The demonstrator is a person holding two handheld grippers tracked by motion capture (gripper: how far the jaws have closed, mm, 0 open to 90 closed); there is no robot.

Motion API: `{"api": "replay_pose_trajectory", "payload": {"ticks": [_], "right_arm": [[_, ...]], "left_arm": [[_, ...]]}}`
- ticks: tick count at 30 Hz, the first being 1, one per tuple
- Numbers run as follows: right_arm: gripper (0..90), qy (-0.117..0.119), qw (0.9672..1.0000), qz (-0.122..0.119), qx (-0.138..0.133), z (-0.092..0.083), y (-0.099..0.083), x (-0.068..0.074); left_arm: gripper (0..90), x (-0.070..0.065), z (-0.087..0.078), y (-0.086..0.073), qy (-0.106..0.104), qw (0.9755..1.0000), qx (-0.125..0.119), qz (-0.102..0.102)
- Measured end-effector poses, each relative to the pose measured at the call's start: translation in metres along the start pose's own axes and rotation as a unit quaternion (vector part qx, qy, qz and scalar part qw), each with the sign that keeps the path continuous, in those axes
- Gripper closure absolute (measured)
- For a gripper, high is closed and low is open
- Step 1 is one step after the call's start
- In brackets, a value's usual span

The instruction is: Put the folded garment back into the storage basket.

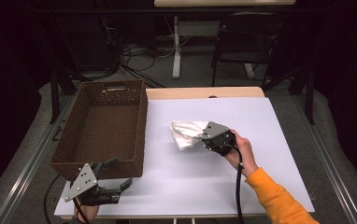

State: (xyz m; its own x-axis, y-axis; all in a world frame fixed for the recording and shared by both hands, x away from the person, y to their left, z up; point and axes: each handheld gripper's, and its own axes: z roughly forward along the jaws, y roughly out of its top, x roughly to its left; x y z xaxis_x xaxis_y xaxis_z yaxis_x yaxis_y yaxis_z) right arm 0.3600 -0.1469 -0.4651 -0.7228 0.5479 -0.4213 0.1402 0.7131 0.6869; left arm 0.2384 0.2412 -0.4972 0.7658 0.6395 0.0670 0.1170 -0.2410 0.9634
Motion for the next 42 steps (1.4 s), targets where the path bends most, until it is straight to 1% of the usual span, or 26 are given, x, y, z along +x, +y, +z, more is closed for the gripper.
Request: {"api": "replay_pose_trajectory", "payload": {"ticks": [5, 7, 10, 18, 20, 26, 29, 37, 42], "right_arm": [[75.0, -0.001, 1.0000, -0.001, -0.003, 0.000, 0.004, -0.001], [75.1, -0.005, 1.0000, -0.005, -0.004, -0.001, 0.006, -0.002], [75.1, -0.006, 0.9999, -0.003, -0.009, -0.003, 0.008, -0.003], [75.0, -0.007, 0.9998, -0.010, -0.013, -0.003, 0.013, -0.004], [75.0, -0.008, 0.9998, -0.009, -0.013, -0.003, 0.015, -0.004], [75.1, -0.009, 0.9997, -0.016, -0.016, -0.005, 0.019, -0.005], [75.0, -0.010, 0.9997, -0.013, -0.017, -0.004, 0.021, -0.005], [75.0, -0.011, 0.9996, -0.019, -0.019, -0.004, 0.026, -0.005], [75.0, -0.014, 0.9995, -0.019, -0.023, -0.005, 0.026, -0.006]], "left_arm": [[15.8, 0.000, 0.000, 0.000, 0.000, 1.0000, -0.002, -0.001], [15.8, 0.000, -0.001, 0.000, 0.000, 1.0000, -0.003, -0.001], [15.8, 0.000, -0.001, 0.000, 0.000, 1.0000, -0.003, -0.002], [15.8, 0.000, -0.001, 0.000, 0.000, 1.0000, -0.002, 0.000], [15.8, 0.000, -0.001, 0.000, 0.000, 1.0000, -0.002, 0.000], [15.8, 0.000, 0.000, 0.000, -0.001, 1.0000, -0.001, -0.002], [15.8, 0.000, 0.000, 0.000, -0.001, 1.0000, 0.000, 0.000], [15.8, 0.000, 0.000, 0.000, 0.000, 1.0000, -0.001, -0.001], [15.8, 0.000, 0.000, 0.000, -0.001, 1.0000, -0.001, -0.001]]}}
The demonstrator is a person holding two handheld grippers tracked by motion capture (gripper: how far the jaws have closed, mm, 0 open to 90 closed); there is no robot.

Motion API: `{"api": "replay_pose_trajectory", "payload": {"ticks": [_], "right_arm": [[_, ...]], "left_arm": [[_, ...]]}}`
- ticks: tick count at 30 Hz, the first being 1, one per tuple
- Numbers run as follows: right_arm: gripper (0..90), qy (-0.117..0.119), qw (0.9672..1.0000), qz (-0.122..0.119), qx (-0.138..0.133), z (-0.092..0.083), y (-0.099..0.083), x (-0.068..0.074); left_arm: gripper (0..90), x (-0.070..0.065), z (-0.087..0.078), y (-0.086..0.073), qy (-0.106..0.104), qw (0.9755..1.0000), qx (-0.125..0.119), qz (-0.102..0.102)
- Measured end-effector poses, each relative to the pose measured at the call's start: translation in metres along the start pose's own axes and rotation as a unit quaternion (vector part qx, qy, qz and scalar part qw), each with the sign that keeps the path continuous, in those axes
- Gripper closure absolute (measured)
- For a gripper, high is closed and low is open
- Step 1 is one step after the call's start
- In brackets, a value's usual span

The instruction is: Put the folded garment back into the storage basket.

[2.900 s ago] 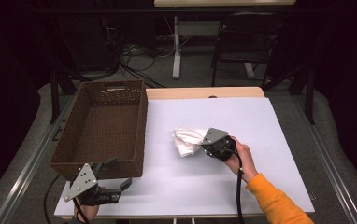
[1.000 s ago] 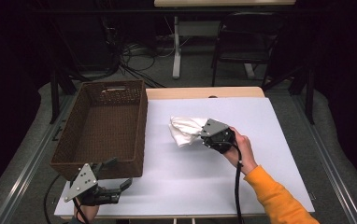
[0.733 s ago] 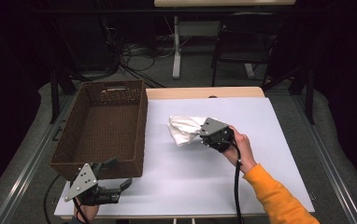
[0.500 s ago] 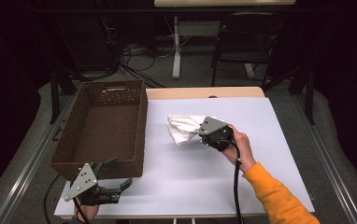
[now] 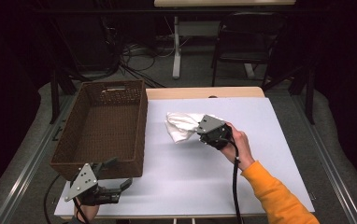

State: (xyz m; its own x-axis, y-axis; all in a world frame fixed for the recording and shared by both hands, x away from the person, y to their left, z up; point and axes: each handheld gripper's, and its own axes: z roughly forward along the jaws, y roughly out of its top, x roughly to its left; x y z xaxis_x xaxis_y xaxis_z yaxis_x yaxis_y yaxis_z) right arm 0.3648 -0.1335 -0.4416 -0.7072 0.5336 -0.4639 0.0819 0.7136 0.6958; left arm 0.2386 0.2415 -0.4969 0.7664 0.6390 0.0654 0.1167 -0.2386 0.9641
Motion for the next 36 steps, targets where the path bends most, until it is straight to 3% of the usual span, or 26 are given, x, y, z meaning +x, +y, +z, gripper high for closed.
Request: {"api": "replay_pose_trajectory", "payload": {"ticks": [36], "right_arm": [[75.0, -0.004, 0.9999, -0.010, -0.009, 0.000, 0.024, -0.006]], "left_arm": [[15.8, 0.000, 0.000, 0.000, 0.000, 1.0000, -0.002, 0.000]]}}
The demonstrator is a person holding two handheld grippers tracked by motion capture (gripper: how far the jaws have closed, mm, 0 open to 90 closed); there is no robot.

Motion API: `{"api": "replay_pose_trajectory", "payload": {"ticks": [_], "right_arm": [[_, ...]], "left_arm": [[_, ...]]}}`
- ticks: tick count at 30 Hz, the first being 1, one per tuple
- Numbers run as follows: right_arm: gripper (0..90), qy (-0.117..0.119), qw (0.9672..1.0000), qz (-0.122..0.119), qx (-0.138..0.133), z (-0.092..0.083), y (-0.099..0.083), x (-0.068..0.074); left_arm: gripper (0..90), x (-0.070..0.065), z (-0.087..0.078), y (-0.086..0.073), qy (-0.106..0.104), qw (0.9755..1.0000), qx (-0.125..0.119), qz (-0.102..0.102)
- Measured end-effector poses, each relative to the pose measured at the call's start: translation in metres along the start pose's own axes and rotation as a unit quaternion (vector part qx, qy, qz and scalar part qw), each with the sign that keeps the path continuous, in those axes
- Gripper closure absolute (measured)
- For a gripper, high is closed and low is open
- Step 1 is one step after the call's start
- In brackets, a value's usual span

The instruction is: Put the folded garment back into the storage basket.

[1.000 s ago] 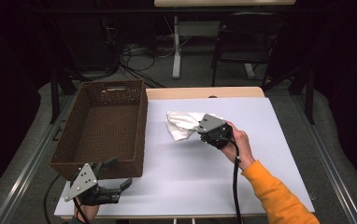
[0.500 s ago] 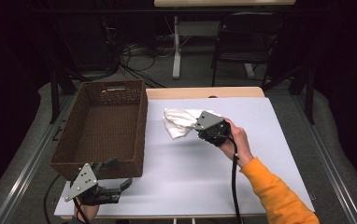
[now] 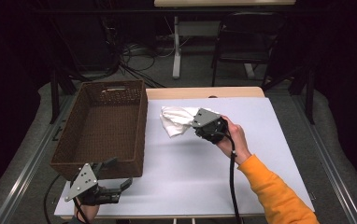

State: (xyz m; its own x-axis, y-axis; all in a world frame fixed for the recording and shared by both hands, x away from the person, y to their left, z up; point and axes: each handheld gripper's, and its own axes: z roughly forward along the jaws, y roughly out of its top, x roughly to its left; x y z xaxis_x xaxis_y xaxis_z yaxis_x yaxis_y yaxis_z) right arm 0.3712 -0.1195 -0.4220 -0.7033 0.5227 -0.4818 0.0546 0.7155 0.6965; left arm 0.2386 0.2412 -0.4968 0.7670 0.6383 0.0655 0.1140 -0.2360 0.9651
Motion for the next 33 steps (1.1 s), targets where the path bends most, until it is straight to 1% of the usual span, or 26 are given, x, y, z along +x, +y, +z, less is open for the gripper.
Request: {"api": "replay_pose_trajectory", "payload": {"ticks": [7, 12, 20, 22, 26, 31, 32, 33], "right_arm": [[75.0, -0.001, 1.0000, -0.008, -0.004, 0.001, 0.006, 0.000], [75.0, -0.001, 1.0000, -0.007, -0.003, 0.002, 0.008, 0.001], [75.0, 0.000, 0.9998, -0.014, -0.012, 0.004, 0.015, 0.001], [75.0, 0.001, 0.9998, -0.015, -0.009, 0.004, 0.018, 0.002], [75.0, 0.002, 0.9998, -0.017, -0.011, 0.005, 0.022, 0.003], [75.0, 0.004, 0.9996, -0.026, -0.012, 0.008, 0.026, 0.004], [75.0, 0.004, 0.9996, -0.023, -0.013, 0.008, 0.027, 0.005], [75.0, 0.004, 0.9995, -0.028, -0.012, 0.008, 0.028, 0.005]], "left_arm": [[15.8, 0.000, 0.000, 0.000, 0.001, 1.0000, 0.001, 0.002], [15.8, 0.000, 0.000, 0.000, 0.001, 1.0000, 0.001, 0.001], [15.8, 0.000, 0.000, 0.000, 0.001, 1.0000, 0.000, 0.001], [15.8, 0.000, 0.000, 0.000, 0.001, 1.0000, 0.000, 0.001], [15.8, 0.000, 0.000, 0.000, 0.001, 1.0000, 0.000, 0.001], [15.8, 0.000, 0.000, 0.000, 0.001, 1.0000, -0.002, 0.001], [15.8, 0.000, -0.001, 0.000, 0.001, 1.0000, -0.002, 0.001], [15.8, 0.000, -0.001, 0.000, 0.001, 1.0000, -0.003, 0.002]]}}
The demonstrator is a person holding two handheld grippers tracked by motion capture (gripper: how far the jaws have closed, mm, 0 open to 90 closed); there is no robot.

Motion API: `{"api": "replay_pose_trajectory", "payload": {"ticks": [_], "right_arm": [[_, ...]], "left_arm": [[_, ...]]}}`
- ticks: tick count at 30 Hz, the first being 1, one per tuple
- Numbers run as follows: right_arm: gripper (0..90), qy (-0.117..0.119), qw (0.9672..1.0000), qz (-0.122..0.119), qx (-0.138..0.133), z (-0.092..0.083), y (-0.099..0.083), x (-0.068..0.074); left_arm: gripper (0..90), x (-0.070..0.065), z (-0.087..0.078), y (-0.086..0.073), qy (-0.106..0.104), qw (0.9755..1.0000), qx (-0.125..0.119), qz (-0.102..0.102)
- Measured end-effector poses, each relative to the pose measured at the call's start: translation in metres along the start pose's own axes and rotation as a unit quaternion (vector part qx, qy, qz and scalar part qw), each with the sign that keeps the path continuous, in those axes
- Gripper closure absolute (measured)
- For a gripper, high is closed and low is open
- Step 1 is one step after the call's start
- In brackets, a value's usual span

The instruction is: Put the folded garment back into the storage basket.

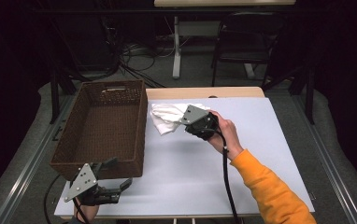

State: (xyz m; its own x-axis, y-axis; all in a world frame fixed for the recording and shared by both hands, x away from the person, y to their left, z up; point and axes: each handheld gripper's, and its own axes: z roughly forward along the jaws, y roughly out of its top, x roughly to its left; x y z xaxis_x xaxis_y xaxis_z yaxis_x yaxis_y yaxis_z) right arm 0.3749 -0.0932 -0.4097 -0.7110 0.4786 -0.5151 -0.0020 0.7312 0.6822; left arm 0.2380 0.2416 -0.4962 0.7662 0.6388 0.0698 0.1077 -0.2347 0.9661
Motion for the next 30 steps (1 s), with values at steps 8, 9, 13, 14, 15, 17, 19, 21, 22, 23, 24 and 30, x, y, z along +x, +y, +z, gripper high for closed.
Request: {"api": "replay_pose_trajectory", "payload": {"ticks": [8, 9, 13, 14, 15, 17, 19, 21, 22, 23, 24, 30], "right_arm": [[75.0, 0.002, 1.0000, -0.006, -0.006, 0.000, 0.008, 0.001], [75.0, 0.003, 0.9999, -0.007, -0.006, 0.001, 0.010, 0.001], [75.0, 0.003, 0.9999, -0.009, -0.008, 0.002, 0.013, 0.002], [75.0, 0.003, 0.9999, -0.009, -0.009, 0.003, 0.014, 0.003], [75.0, 0.003, 0.9999, -0.009, -0.009, 0.003, 0.014, 0.003], [75.0, 0.003, 0.9998, -0.015, -0.008, 0.005, 0.017, 0.003], [75.0, 0.003, 0.9998, -0.015, -0.009, 0.005, 0.018, 0.004], [75.0, 0.003, 0.9998, -0.017, -0.013, 0.005, 0.019, 0.004], [75.0, 0.004, 0.9998, -0.017, -0.011, 0.005, 0.020, 0.004], [75.0, 0.003, 0.9997, -0.019, -0.013, 0.006, 0.021, 0.004], [75.0, 0.003, 0.9997, -0.019, -0.013, 0.006, 0.021, 0.004], [75.0, 0.006, 0.9996, -0.021, -0.015, 0.007, 0.025, 0.005]], "left_arm": [[15.8, 0.000, 0.000, 0.000, 0.000, 1.0000, 0.002, 0.001], [15.8, 0.000, 0.000, 0.000, 0.000, 1.0000, 0.001, 0.000], [15.8, 0.000, 0.000, 0.000, 0.000, 1.0000, 0.001, -0.001], [15.8, 0.000, 0.000, 0.000, 0.000, 1.0000, 0.000, -0.001], [15.8, 0.000, 0.000, 0.000, -0.001, 1.0000, 0.001, 0.000], [15.8, 0.000, 0.000, 0.000, 0.000, 1.0000, 0.000, -0.001], [15.8, 0.000, 0.000, 0.000, 0.000, 1.0000, 0.001, -0.001], [15.8, 0.000, 0.000, 0.000, -0.001, 1.0000, 0.001, -0.001], [15.8, 0.000, 0.000, 0.000, -0.001, 1.0000, 0.000, -0.001], [15.8, 0.000, 0.000, 0.000, -0.001, 1.0000, 0.000, -0.001], [15.8, 0.000, 0.000, 0.000, -0.001, 1.0000, 0.000, -0.001], [15.8, 0.000, 0.000, 0.000, 0.000, 1.0000, 0.000, -0.002]]}}
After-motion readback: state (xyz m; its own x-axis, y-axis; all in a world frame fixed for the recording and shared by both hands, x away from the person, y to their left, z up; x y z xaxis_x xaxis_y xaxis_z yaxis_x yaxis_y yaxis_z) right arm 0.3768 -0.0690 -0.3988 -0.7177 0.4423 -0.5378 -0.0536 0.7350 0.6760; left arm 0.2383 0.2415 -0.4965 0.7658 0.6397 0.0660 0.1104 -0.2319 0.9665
